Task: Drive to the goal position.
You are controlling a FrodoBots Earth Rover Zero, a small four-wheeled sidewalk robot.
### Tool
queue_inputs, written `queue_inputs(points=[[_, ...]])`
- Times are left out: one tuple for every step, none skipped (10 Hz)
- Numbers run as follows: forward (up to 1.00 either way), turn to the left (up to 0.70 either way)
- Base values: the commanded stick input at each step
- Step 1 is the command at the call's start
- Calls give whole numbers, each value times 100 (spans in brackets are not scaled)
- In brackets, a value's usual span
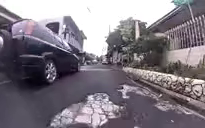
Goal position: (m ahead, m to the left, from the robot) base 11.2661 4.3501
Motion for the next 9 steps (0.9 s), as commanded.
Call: queue_inputs(points=[[100, 0], [100, 0], [100, 0], [100, 0], [100, 0], [100, 0], [100, 0], [100, 0], [100, 0]])
